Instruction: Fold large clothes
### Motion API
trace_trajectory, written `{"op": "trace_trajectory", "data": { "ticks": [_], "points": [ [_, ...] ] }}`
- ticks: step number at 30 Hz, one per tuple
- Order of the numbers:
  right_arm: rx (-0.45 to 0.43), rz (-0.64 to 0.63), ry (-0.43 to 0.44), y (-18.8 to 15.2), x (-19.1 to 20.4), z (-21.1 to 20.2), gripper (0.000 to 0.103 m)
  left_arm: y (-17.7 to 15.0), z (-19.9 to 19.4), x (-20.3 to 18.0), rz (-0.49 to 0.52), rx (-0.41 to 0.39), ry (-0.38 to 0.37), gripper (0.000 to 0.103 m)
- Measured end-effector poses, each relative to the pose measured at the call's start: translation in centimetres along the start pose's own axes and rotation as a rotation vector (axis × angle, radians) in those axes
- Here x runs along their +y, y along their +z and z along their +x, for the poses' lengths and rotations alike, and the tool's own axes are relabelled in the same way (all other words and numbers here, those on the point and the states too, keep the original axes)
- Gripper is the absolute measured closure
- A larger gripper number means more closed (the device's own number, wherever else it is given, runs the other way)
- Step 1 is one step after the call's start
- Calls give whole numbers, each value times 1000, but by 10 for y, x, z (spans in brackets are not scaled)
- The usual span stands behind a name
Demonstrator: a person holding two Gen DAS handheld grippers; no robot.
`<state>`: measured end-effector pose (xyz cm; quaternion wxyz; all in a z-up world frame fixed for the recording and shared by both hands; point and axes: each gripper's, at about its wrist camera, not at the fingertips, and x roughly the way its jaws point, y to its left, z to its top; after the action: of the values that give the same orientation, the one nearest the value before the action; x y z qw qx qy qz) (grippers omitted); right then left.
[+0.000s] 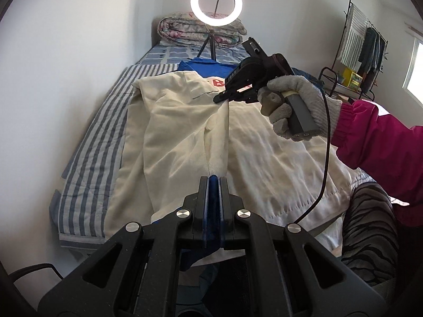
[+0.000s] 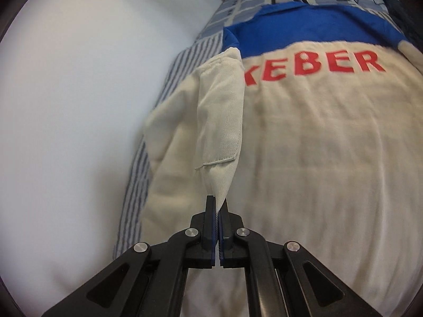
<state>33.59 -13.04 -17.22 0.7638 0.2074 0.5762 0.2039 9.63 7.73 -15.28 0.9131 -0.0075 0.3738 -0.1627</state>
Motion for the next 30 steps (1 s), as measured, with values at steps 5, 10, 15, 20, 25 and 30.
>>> {"op": "trace_trajectory", "data": {
  "ticks": [5,10,15,20,25,30],
  "points": [
    [36,-18,-72,-13,-17,17,103,-8,1,-10,31,41,-57,99],
    [57,-54,-115,-14,-11,24,103,-15,-14,0,-47,27,-111,48],
    [43,-186,-242,-14,4,13,81,-26,-14,50,-278,57,-108,48],
    [-17,-265,-221,-14,30,-16,71,-39,17,75,-429,148,-125,48],
    [-54,-381,-209,-4,68,-23,60,-50,41,72,-451,208,-129,48],
    [-85,-462,-208,6,100,-15,52,-61,59,73,-522,245,-191,49]
  ]
}}
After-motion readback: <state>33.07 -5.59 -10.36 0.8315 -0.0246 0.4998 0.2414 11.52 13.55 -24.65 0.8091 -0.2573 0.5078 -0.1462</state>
